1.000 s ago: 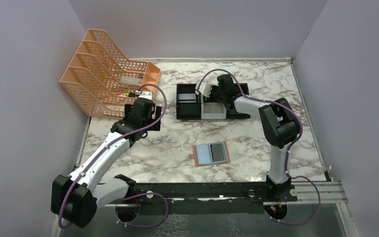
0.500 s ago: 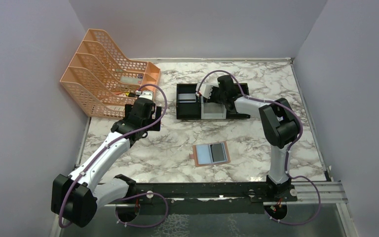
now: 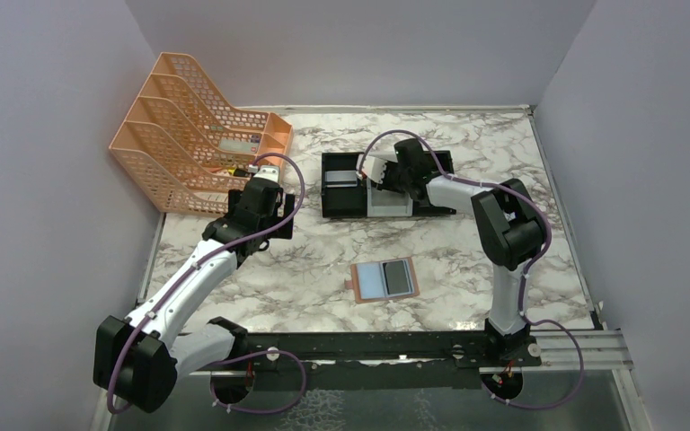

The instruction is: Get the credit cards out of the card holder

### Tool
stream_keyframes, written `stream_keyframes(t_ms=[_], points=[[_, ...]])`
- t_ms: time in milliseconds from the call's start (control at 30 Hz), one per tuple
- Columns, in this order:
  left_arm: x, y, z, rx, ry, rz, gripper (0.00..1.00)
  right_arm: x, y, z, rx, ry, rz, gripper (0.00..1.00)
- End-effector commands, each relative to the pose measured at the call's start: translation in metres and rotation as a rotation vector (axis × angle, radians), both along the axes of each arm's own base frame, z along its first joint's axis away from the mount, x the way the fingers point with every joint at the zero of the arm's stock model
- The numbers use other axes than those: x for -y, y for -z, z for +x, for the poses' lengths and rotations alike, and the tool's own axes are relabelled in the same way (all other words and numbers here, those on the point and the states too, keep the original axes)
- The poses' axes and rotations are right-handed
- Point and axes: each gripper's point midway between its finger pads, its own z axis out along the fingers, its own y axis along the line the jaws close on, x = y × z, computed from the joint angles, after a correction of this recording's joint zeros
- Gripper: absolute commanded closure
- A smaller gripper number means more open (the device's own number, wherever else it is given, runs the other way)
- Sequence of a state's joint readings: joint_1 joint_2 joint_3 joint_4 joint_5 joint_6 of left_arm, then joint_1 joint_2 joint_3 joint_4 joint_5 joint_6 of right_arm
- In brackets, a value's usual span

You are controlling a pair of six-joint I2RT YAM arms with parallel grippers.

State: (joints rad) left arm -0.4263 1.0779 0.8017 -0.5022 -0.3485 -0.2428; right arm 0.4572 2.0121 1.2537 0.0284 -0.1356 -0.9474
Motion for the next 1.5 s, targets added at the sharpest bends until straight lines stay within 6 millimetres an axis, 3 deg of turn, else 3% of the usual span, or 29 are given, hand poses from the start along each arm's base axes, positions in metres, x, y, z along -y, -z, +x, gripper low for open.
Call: stream_keyframes(t_ms=[0, 267, 433, 633, 867, 967, 1167, 1200, 1233, 1333, 1467], points=[[0.002, -0.004, 0.001, 0.001, 0.017, -0.005, 0.01, -0.007, -0.012, -0.004, -0.010, -0.028, 0.016, 0.68], [0.002, -0.004, 0.001, 0.002, 0.015, -0.005, 0.01, -0.008, -0.010, -0.004, -0.021, -0.028, 0.016, 0.67], [0.002, -0.004, 0.001, 0.001, 0.016, -0.006, 0.01, -0.010, -0.026, 0.000, 0.005, -0.005, 0.057, 0.65], [0.001, -0.005, 0.002, 0.006, 0.013, -0.006, 0.01, -0.019, -0.087, -0.001, 0.111, 0.012, 0.215, 0.64], [-0.003, -0.014, 0.002, 0.041, -0.007, -0.005, 0.01, -0.010, -0.160, -0.030, 0.235, 0.096, 0.506, 0.60], [-0.005, -0.020, 0.002, 0.063, -0.014, -0.009, 0.01, 0.000, -0.187, -0.048, 0.243, 0.175, 0.672, 0.53], [-0.006, -0.032, 0.002, 0.111, -0.033, -0.043, 0.01, 0.025, -0.187, -0.079, 0.114, 0.407, 0.942, 0.38], [-0.005, -0.033, 0.002, 0.118, -0.032, -0.048, 0.01, 0.031, -0.186, -0.083, 0.085, 0.467, 0.989, 0.33], [-0.005, -0.033, 0.002, 0.124, -0.031, -0.054, 0.01, 0.037, -0.180, -0.086, 0.037, 0.546, 1.025, 0.19], [0.000, -0.035, 0.004, 0.137, -0.012, -0.082, 0.01, 0.042, -0.164, -0.096, -0.085, 0.656, 0.997, 0.06], [0.018, -0.038, 0.006, 0.137, 0.061, -0.159, 0.01, 0.031, -0.148, -0.116, -0.216, 0.623, 0.966, 0.01]])
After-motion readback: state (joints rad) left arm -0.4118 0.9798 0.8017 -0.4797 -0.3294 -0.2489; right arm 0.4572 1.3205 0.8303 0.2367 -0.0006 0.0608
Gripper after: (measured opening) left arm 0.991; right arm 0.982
